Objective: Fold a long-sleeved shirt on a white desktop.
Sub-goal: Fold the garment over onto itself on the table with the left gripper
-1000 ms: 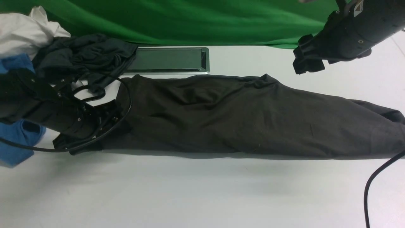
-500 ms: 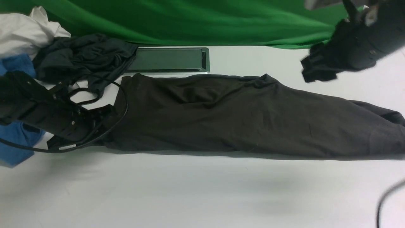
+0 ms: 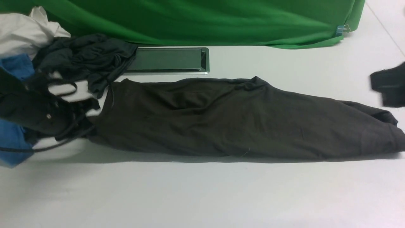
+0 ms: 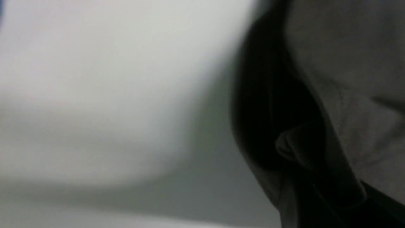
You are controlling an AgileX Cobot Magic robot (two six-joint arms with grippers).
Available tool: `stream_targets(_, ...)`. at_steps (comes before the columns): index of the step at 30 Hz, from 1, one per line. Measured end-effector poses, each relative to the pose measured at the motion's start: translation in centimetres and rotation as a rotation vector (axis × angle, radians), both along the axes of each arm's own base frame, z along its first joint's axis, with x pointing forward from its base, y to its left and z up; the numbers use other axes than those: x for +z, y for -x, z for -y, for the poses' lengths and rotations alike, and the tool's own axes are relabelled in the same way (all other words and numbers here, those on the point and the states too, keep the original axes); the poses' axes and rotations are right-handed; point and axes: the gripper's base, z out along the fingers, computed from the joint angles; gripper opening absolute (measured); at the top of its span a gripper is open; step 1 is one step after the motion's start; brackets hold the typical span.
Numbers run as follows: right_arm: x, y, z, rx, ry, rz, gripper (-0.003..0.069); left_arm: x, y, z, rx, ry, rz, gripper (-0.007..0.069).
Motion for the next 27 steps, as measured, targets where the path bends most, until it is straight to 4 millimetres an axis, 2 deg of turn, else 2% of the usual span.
stream_targets(3,1.0,1.3,0.5,0.000,-0.019,0.052,0.0019,3.1,0.1,0.1,-0.005,-0.011,0.094,0.0059)
stream_targets(5,1.5,1.9,0.7,0.000,-0.029,0.079,0.0020,6.1,-0.7,0.2,-0.006,0.013,0.175,0.0059)
stream_targets(6,1.5,1.9,0.7,0.000,-0.029,0.080,0.0020,6.1,-0.7,0.3,-0.008,0.013,0.175,0.0059)
stream_targets(7,1.7,2.1,0.8,0.000,-0.033,0.090,0.0023,8.0,-1.4,0.7,-0.020,0.040,0.223,0.0059)
stream_targets(9,1.7,2.3,0.8,0.000,-0.035,0.095,0.0026,9.6,-2.3,1.4,-0.044,0.055,0.265,0.0059)
stream_targets(11,1.9,2.4,0.9,0.000,-0.037,0.102,0.0031,11.9,-3.9,3.9,-0.124,0.068,0.334,0.0059)
stream_targets(13,1.9,2.4,0.9,0.000,-0.038,0.103,0.0036,13.6,-5.5,7.4,-0.219,0.085,0.392,0.0059)
stream_targets(14,1.9,2.4,0.9,0.000,-0.038,0.103,0.0038,13.7,-6.0,9.2,-0.259,0.097,0.398,0.0059)
stream_targets(16,1.9,2.4,0.9,0.000,-0.038,0.103,0.0042,14.7,-7.0,14.7,-0.383,0.136,0.439,0.0059)
stream_targets(17,1.9,2.5,0.9,0.000,-0.036,0.099,0.0045,14.7,-7.6,17.6,-0.441,0.158,0.454,0.0059)
stream_targets(18,1.8,2.5,0.9,0.000,-0.035,0.096,0.0046,14.6,-7.7,19.4,-0.475,0.171,0.459,0.0059)
stream_targets(19,1.8,2.5,0.9,0.000,-0.033,0.090,0.0048,13.7,-7.9,23.0,-0.543,0.196,0.453,0.0061)
stream_targets(20,1.8,2.5,0.9,0.000,-0.033,0.089,0.0049,14.0,-8.0,23.7,-0.554,0.202,0.465,0.0061)
stream_targets(21,1.7,2.5,0.9,0.000,-0.030,0.083,0.0053,12.7,-7.9,28.6,-0.635,0.236,0.467,0.0062)
stream_targets(22,1.7,2.6,0.9,0.000,-0.029,0.078,0.0055,11.5,-7.6,31.7,-0.680,0.256,0.463,0.0062)
stream_targets(23,1.7,2.6,0.9,0.000,-0.029,0.078,0.0056,11.3,-7.3,32.7,-0.699,0.262,0.463,0.0063)
stream_targets(24,1.7,2.6,0.9,0.000,-0.028,0.075,0.0059,9.7,-7.1,35.1,-0.731,0.271,0.449,0.0064)
stream_targets(25,1.6,2.6,1.0,0.000,-0.025,0.068,0.0064,7.4,-6.3,39.3,-0.790,0.291,0.445,0.0071)
stream_targets(26,1.6,2.6,1.0,0.000,-0.023,0.064,0.0068,5.7,-5.6,41.6,-0.827,0.298,0.427,0.0078)
stream_targets(27,1.6,2.6,1.0,0.000,-0.023,0.062,0.0069,5.3,-5.5,42.0,-0.834,0.299,0.423,0.0078)
